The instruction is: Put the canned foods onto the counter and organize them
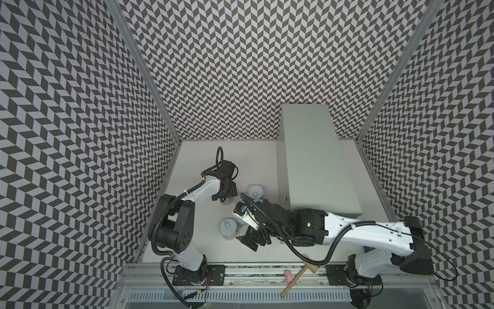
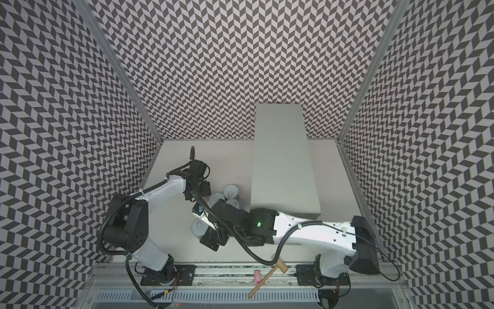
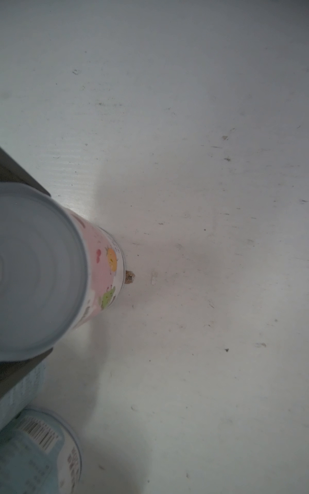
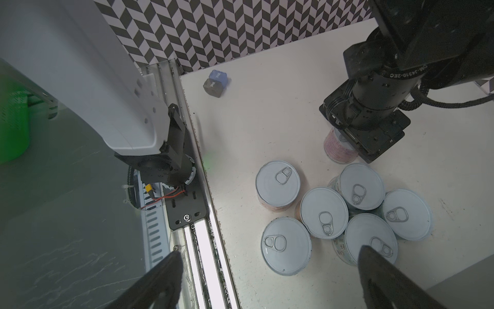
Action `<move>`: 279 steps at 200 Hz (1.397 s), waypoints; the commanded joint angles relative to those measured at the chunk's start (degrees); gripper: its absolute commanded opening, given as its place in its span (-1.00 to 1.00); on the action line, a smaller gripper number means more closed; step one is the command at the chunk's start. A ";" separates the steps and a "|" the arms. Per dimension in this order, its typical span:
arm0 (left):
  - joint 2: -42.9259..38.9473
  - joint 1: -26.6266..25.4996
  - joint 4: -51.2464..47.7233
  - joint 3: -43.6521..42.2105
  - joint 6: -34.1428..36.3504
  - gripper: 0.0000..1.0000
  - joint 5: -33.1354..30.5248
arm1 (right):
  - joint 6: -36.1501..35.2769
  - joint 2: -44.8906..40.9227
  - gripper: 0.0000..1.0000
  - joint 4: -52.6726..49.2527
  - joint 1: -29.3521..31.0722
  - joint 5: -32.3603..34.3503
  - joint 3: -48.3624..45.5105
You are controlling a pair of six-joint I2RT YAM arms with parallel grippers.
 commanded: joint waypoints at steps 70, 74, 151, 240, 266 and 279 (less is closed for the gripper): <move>-11.43 3.67 -2.50 4.08 4.38 -0.63 0.70 | -4.84 -1.68 0.99 13.62 -0.35 -4.54 -4.76; -11.85 3.74 -2.81 4.24 4.49 -0.63 0.73 | -4.95 -1.65 0.99 14.24 -0.36 -4.82 -4.87; -21.47 5.32 -5.99 5.25 8.03 -1.00 5.65 | -9.86 -1.99 0.98 26.70 -0.34 -5.41 -9.61; -31.98 7.12 -12.17 8.45 10.88 -1.00 13.37 | -7.29 4.58 0.99 37.07 -2.16 7.71 -8.16; -34.92 7.21 -14.24 11.69 12.24 -1.00 15.23 | -9.31 4.71 0.98 40.60 -2.80 6.49 -9.29; -35.78 7.21 -15.28 13.21 12.56 -1.00 15.50 | -10.78 4.94 0.99 41.64 -2.92 6.29 -9.24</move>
